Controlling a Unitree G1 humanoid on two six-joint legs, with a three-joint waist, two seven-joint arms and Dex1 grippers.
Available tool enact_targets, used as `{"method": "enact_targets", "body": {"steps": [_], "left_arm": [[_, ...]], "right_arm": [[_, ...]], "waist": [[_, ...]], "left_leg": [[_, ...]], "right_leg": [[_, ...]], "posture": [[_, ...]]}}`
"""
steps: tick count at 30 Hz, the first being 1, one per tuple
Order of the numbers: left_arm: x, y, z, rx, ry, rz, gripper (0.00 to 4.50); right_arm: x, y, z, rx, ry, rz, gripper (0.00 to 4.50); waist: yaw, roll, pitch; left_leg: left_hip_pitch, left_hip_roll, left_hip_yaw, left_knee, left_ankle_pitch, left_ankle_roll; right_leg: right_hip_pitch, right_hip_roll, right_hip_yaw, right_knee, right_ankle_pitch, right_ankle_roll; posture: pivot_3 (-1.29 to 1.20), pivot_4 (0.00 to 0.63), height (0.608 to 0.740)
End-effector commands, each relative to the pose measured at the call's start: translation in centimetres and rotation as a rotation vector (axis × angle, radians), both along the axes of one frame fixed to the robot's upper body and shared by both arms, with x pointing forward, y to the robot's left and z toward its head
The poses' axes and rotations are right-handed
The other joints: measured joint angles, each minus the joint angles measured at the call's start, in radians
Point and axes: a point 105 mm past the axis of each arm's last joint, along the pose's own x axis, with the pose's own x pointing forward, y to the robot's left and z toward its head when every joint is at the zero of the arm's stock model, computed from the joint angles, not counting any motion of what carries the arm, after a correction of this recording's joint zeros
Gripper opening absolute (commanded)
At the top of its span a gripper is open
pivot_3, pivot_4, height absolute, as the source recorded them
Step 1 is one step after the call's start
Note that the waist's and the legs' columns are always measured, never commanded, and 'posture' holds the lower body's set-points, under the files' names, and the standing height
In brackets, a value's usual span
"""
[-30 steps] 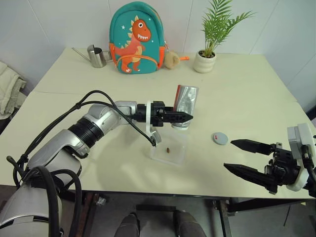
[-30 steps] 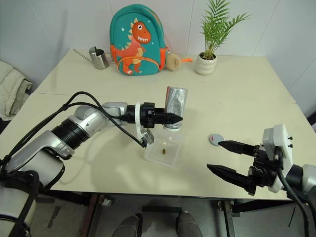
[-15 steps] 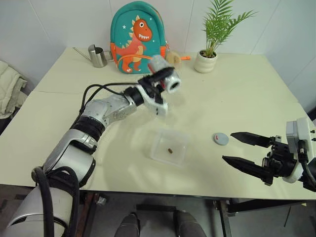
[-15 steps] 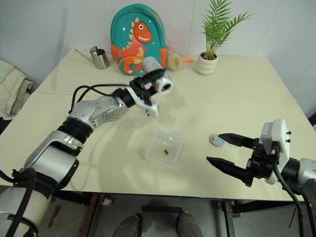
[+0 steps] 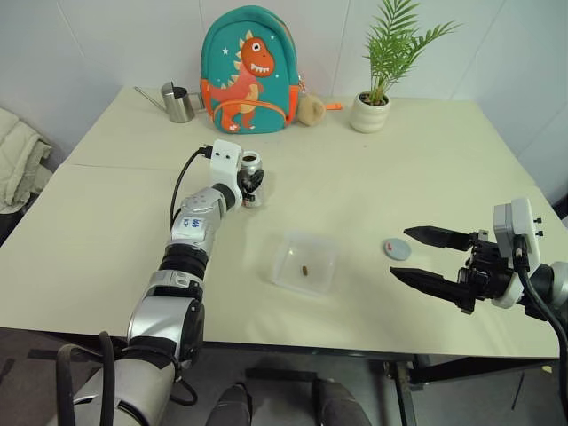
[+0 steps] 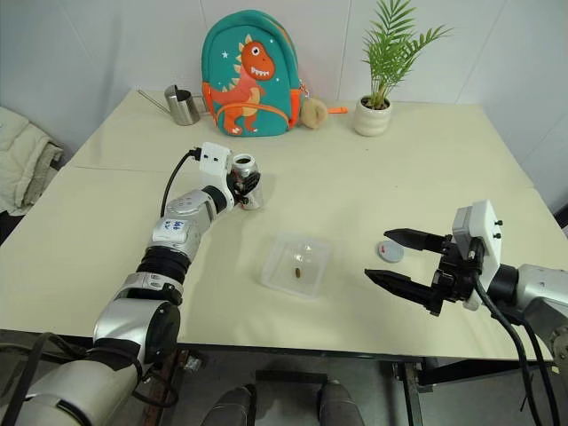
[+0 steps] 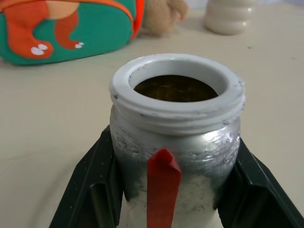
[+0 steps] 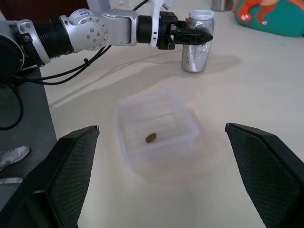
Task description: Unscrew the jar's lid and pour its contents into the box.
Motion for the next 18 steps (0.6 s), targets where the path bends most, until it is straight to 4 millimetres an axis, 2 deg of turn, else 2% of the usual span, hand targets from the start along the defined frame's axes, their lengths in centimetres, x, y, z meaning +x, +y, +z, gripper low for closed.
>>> {"method": "enact_targets", "body": {"steps": [1,7,15,17,18], "left_arm": [[-0.6,-0.4,1.4,0.051,-0.072,-0.055,2.03],[-1.6,-0.7,1.4,0.128,-0.123,-0.103,2.03],[-2.5,-0.3,1.1,0.095,-0.099,-0.121,2.03],[-2.7,-0.1,1.1,0.086,-0.096,-0.121,2.77],[-2.7,0.0,1.0,0.088,-0.091,-0.117,2.97]], "right_arm": [[0.1,-0.2,0.6,-0.011,-0.034,0.002,4.48],[0.4,-0.3,0.5,-0.013,-0.035,-0.004,4.48],[1.1,-0.1,0.2,-0.016,-0.033,-0.010,4.48],[1.2,-0.1,0.3,-0.017,-0.035,-0.012,4.50],[1.3,-0.2,0.3,-0.018,-0.036,-0.012,4.50]], "waist": [[0.000,0.000,0.000],[-0.003,0.000,0.000],[-0.003,0.000,0.000],[-0.002,0.000,0.000],[-0.002,0.000,0.000]], "left_leg": [[0.000,0.000,0.000,0.000,0.000,0.000],[0.000,0.000,0.000,0.000,0.000,0.000],[0.001,0.000,0.000,0.000,0.000,0.000],[0.000,0.000,0.000,0.000,0.000,0.000],[0.000,0.000,0.000,0.000,0.000,0.000]], "right_leg": [[0.000,0.000,0.000,0.000,0.000,0.000],[0.000,0.000,0.000,0.000,0.000,0.000],[0.000,0.000,0.001,0.000,0.000,0.000],[0.000,0.000,0.001,0.000,0.000,0.000],[0.000,0.000,0.001,0.000,0.000,0.000]], "posture": [[0.00,0.150,0.740],[0.00,0.150,0.740],[0.00,0.150,0.740],[0.00,0.150,0.740],[0.00,0.150,0.740]]}}
